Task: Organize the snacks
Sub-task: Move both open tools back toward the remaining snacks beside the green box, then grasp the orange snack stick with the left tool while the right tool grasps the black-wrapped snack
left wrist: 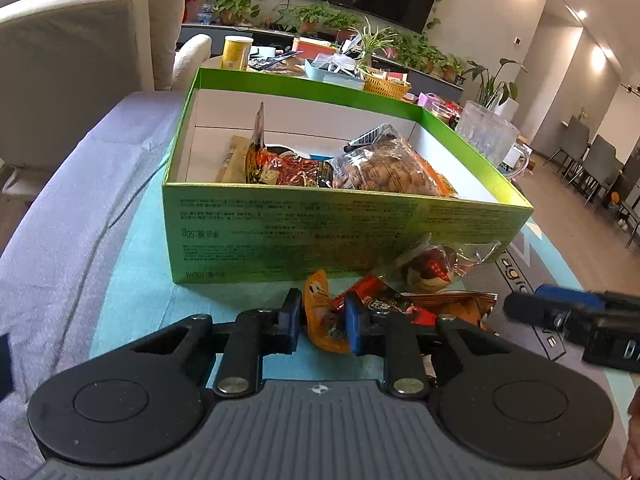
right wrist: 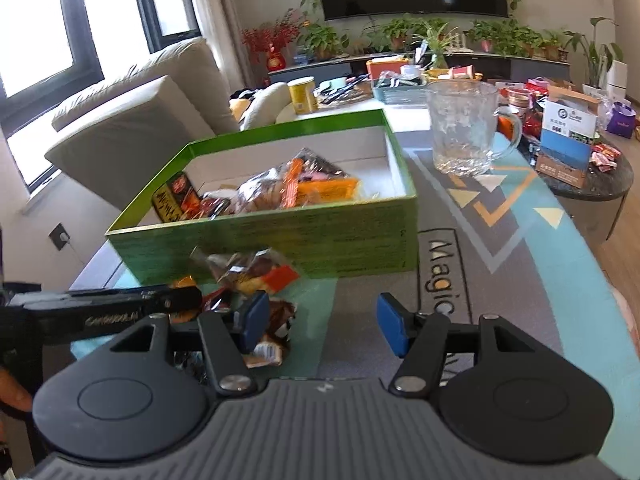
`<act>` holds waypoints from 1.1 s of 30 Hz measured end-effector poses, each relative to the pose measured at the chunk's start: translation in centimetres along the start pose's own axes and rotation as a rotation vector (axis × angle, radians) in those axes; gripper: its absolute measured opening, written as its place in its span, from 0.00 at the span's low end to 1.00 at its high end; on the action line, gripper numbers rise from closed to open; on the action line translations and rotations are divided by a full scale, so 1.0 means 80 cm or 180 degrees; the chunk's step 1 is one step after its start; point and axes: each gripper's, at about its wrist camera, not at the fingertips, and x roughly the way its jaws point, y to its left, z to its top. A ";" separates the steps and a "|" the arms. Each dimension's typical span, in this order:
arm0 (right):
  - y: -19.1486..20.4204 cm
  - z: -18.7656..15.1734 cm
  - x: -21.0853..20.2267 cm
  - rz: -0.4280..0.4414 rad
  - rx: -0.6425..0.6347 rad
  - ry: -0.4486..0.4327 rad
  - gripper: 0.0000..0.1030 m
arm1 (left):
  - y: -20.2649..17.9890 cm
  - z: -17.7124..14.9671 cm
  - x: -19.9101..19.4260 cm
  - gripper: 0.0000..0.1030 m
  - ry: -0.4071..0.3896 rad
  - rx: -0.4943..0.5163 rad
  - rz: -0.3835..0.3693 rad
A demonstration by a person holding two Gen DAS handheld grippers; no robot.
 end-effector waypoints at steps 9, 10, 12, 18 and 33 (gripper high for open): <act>0.020 -0.024 -0.003 0.0419 -0.0181 0.0218 0.59 | 0.004 -0.006 -0.024 0.20 -0.0068 0.0019 0.0046; 0.023 -0.026 -0.004 0.0467 -0.0202 0.0210 0.59 | 0.004 -0.005 -0.027 0.20 -0.0088 0.0015 0.0060; 0.033 -0.031 -0.003 0.0574 -0.0280 0.0260 0.59 | 0.008 -0.004 -0.034 0.20 -0.0124 -0.0001 0.0094; 0.065 -0.042 -0.003 0.0701 -0.0471 0.0347 0.59 | 0.023 -0.003 -0.053 0.20 -0.0214 -0.0080 0.0194; 0.113 -0.044 -0.005 0.0650 -0.0817 0.0248 0.60 | 0.054 -0.005 -0.085 0.20 -0.0343 -0.0246 0.0311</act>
